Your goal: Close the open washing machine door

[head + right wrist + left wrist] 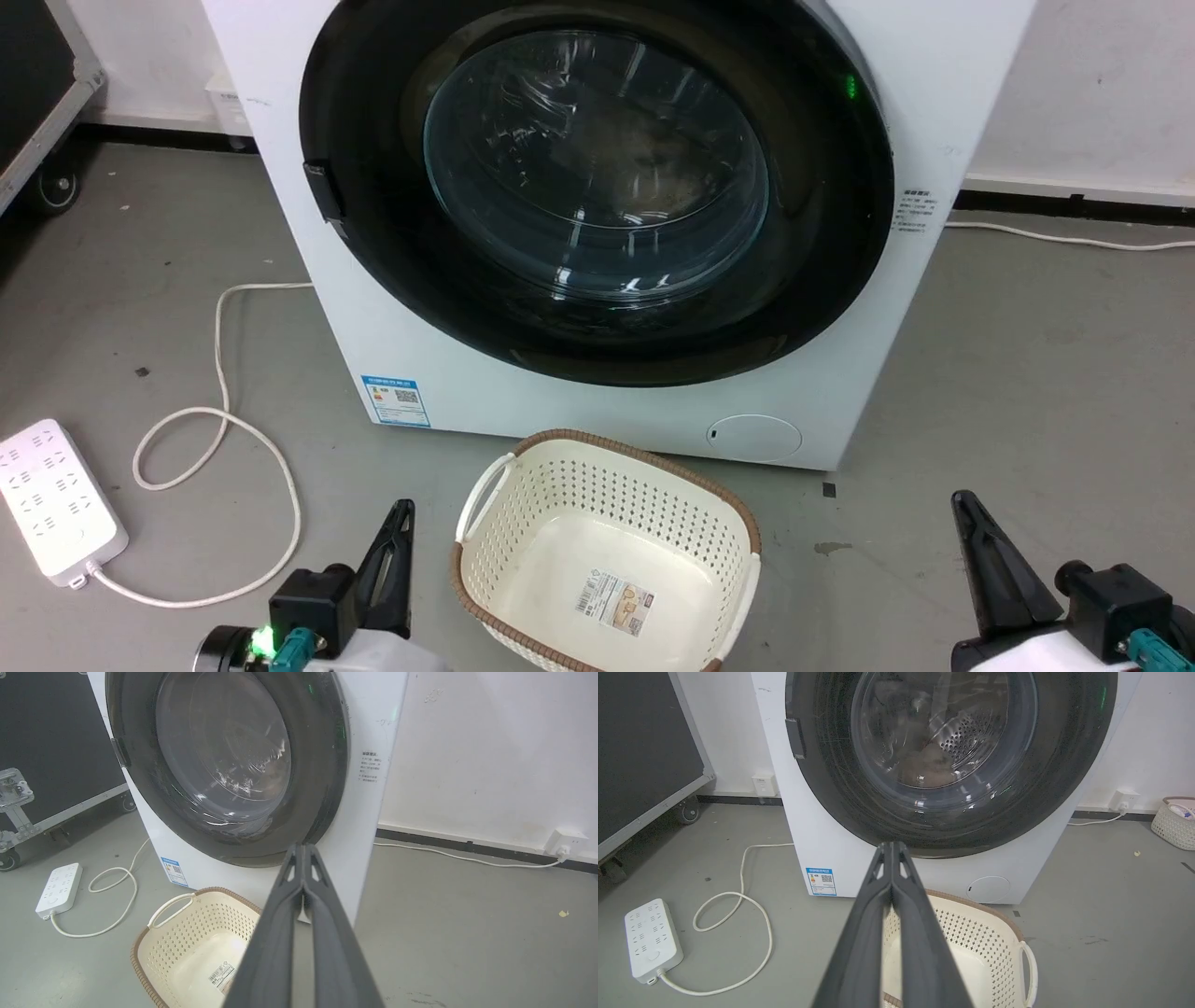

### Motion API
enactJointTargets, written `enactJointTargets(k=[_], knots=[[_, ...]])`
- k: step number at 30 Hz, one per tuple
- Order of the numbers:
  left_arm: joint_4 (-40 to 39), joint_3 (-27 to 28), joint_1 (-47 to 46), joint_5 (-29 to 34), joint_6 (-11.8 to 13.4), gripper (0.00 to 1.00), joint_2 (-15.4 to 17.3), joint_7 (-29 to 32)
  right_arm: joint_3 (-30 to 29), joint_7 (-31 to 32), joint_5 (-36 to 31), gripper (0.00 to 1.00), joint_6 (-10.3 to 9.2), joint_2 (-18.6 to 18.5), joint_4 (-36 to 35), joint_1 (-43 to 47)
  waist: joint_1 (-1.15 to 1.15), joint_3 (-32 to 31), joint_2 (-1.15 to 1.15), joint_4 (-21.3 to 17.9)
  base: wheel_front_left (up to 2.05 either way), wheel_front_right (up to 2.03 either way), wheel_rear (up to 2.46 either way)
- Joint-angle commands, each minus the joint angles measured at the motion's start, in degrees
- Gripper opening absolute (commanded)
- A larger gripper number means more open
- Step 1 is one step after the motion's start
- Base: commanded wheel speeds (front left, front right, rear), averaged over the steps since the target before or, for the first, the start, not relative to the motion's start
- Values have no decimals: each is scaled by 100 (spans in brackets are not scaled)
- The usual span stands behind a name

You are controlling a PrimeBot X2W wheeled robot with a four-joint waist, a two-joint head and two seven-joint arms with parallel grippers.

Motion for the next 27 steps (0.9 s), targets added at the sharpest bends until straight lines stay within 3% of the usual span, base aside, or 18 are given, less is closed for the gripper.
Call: enactJointTargets(k=[1,27], knots=[[-34,17,-78,47,27,0,2,31,19,26,-51,0,-2,15,-30,-107,0,0,0,-2,0,0,0],[-236,141,-122,203,136,0,3,335,131,333,-144,0,-4,23,-48,-242,0,-5,0,-101,0,0,0]])
